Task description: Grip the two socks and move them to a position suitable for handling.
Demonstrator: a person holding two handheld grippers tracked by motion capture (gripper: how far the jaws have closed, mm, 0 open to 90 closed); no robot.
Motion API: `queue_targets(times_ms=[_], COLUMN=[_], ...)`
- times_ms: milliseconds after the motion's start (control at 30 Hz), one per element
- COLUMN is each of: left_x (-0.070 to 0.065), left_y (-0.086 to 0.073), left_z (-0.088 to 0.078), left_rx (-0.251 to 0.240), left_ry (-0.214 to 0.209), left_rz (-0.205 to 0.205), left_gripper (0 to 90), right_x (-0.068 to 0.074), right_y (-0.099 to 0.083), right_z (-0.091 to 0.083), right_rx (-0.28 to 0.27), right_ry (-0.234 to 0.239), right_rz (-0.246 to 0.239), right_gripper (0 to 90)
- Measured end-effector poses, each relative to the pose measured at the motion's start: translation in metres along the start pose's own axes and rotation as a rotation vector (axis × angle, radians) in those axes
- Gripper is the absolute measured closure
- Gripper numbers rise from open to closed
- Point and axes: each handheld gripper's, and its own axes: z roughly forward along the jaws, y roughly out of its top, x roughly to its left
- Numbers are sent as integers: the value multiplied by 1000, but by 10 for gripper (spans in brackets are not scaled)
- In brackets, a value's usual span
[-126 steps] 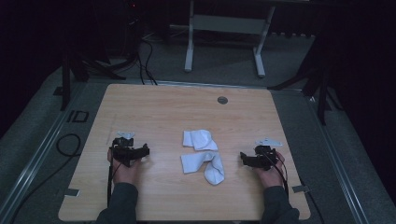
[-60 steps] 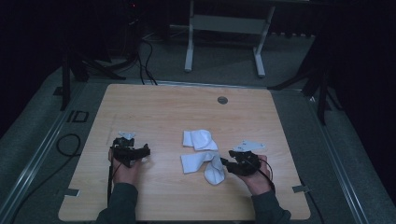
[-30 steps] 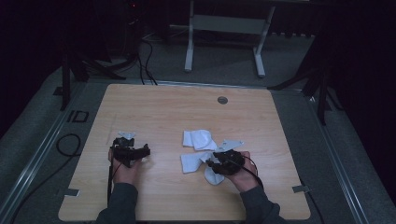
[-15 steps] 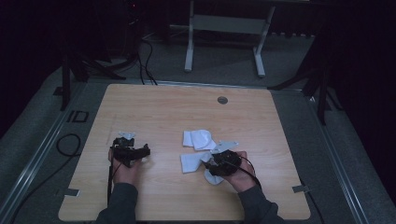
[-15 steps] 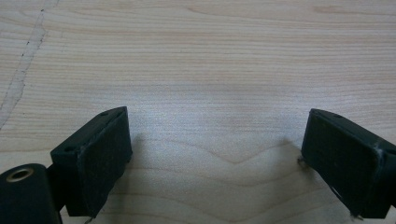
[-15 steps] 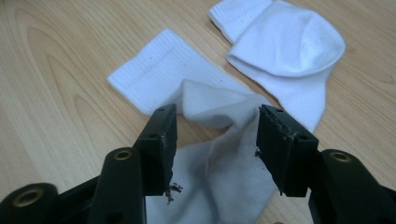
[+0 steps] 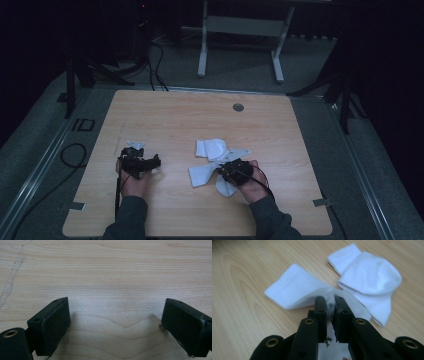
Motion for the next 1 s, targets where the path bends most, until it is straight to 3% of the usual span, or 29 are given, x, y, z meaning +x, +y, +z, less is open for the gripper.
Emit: queue_targets(times_ms=[300, 367, 533, 667, 767, 833, 867, 900, 967, 1000], left_x=[-1, -2, -8, -13, -19, -33, -33, -42, -48, -60], left_y=[-2, -4, -3, -4, -5, -7, -7, -8, -9, -11], left_z=[-2, -7, -16, -23, -29, -40, -40, -48, -51, -57], left_rx=[-8, -20, 13, 17, 7, -12, -12, -16, -20, -26], left_ry=[-4, -5, -35, -145, -180, -234, -234, -285, -305, -346], left_rz=[4, 5, 29, 15, 38, 76, 76, 100, 117, 156], left_gripper=[102, 216, 509, 637, 702, 746, 764, 788, 827, 844], right_x=[17, 16, 16, 17, 17, 17, 17, 17, 17, 17], right_y=[19, 21, 21, 19, 18, 19, 19, 18, 18, 17], right_z=[-5, -5, -2, 1, 1, 1, 1, 1, 2, 3], right_rx=[-45, -46, -37, -32, -33, -34, -33, -32, -30, -29], right_ry=[24, 24, 25, 30, 31, 33, 33, 33, 31, 32], right_rz=[-49, -44, -40, -33, -33, -30, -29, -30, -30, -31], right_gripper=[825, 825, 824, 824, 823, 822, 820, 819, 818, 815])
